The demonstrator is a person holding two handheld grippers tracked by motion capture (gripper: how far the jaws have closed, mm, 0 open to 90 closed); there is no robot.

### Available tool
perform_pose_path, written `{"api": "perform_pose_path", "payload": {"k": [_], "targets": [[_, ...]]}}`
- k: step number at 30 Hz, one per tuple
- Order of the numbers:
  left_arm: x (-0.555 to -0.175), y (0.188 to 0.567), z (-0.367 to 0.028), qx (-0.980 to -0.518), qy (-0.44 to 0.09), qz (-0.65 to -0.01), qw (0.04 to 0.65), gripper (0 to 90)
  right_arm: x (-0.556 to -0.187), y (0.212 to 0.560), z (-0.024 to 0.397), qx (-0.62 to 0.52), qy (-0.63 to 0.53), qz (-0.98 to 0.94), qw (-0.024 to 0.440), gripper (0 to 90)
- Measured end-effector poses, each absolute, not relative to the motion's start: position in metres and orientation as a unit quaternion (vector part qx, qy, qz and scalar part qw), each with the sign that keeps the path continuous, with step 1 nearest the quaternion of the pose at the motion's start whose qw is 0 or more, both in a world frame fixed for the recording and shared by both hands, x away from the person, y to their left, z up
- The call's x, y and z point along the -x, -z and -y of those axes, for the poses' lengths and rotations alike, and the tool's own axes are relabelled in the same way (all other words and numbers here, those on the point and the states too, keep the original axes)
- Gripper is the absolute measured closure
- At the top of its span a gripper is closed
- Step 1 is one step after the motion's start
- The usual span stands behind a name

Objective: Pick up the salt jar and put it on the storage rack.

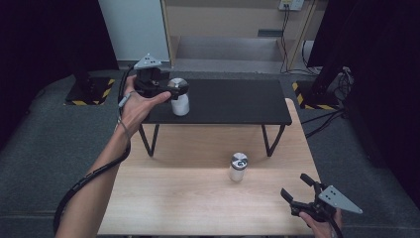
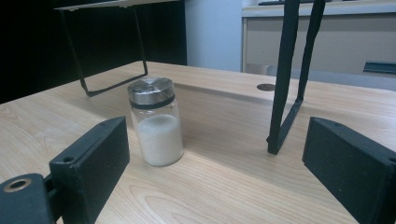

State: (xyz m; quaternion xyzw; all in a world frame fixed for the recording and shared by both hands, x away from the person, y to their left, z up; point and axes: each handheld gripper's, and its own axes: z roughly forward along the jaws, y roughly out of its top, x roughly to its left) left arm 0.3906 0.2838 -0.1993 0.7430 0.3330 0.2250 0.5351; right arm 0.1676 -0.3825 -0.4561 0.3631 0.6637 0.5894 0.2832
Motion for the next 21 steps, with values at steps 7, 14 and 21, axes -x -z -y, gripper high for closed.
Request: {"api": "perform_pose_path", "payload": {"k": [7, 14, 21], "targets": [[-0.373, 0.185, -0.290, -0.741, -0.228, -0.308, 0.552, 8.7, -0.168, 0.456, 0.382, -0.363, -0.589, -0.664, 0.284, 7.3], [-0.354, 0.179, -0.298, -0.744, -0.225, -0.274, 0.566, 8.3, -0.168, 0.455, 0.381, -0.361, -0.587, -0.667, 0.283, 7.3], [-0.333, 0.188, -0.307, -0.742, -0.218, -0.255, 0.581, 7.8, -0.167, 0.455, 0.381, -0.362, -0.586, -0.667, 0.283, 7.3]]}}
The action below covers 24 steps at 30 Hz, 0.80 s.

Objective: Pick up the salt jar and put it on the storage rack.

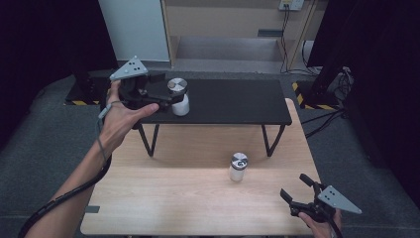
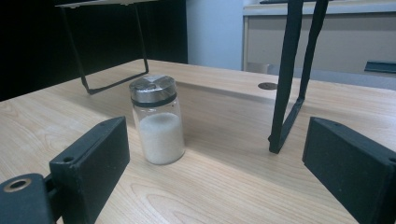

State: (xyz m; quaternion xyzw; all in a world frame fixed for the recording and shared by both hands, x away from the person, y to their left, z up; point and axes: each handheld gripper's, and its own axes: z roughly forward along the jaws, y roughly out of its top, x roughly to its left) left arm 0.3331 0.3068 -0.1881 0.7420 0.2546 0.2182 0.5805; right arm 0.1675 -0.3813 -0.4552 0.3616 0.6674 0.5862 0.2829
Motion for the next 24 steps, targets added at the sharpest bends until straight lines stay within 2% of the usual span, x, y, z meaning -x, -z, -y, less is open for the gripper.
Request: {"api": "perform_pose_path", "payload": {"k": [10, 16, 24], "targets": [[-0.312, 0.217, -0.314, -0.737, -0.200, -0.243, 0.599, 7.3, -0.167, 0.455, 0.380, -0.362, -0.584, -0.669, 0.283, 7.3], [-0.302, 0.227, -0.314, -0.742, -0.204, -0.235, 0.594, 5.7, -0.167, 0.455, 0.380, -0.363, -0.583, -0.670, 0.283, 7.3], [-0.289, 0.260, -0.311, -0.748, -0.206, -0.227, 0.589, 3.0, -0.167, 0.454, 0.380, -0.361, -0.583, -0.670, 0.283, 7.4]]}}
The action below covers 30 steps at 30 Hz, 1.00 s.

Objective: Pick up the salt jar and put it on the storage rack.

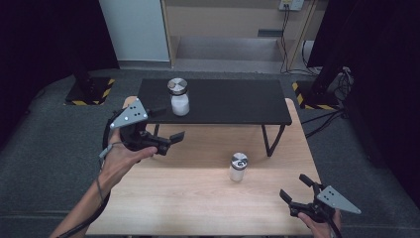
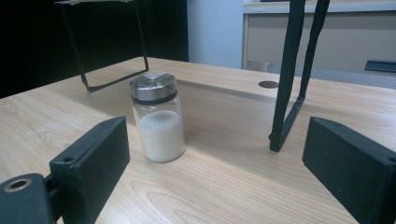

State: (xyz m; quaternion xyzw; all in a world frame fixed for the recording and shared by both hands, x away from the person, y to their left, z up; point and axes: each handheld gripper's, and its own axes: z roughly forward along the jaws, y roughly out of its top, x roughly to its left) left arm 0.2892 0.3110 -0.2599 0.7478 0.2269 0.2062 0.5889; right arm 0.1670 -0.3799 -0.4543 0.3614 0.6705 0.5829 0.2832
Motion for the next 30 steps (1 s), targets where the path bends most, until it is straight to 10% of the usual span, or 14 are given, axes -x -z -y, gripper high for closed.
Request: {"api": "perform_pose_path", "payload": {"k": [30], "targets": [[-0.261, 0.370, -0.319, -0.745, -0.230, -0.238, 0.579, 4.4, -0.167, 0.454, 0.379, -0.362, -0.579, -0.673, 0.284, 7.4]]}}
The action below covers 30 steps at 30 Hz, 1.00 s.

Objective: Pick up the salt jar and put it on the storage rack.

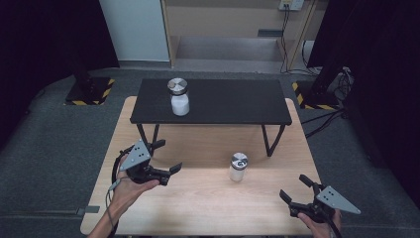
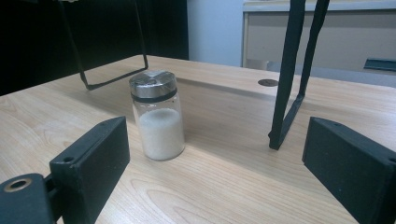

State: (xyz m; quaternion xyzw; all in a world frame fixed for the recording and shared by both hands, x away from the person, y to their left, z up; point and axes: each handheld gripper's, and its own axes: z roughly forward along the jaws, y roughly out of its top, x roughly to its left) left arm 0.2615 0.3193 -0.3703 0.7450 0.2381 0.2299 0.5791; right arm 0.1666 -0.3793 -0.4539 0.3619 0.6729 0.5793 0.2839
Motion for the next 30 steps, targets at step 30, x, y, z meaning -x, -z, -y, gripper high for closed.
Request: {"api": "perform_pose_path", "payload": {"k": [30], "targets": [[-0.254, 0.421, -0.318, -0.743, -0.202, -0.245, 0.589, 4.3, -0.168, 0.454, 0.380, -0.364, -0.578, -0.674, 0.281, 7.4]]}}
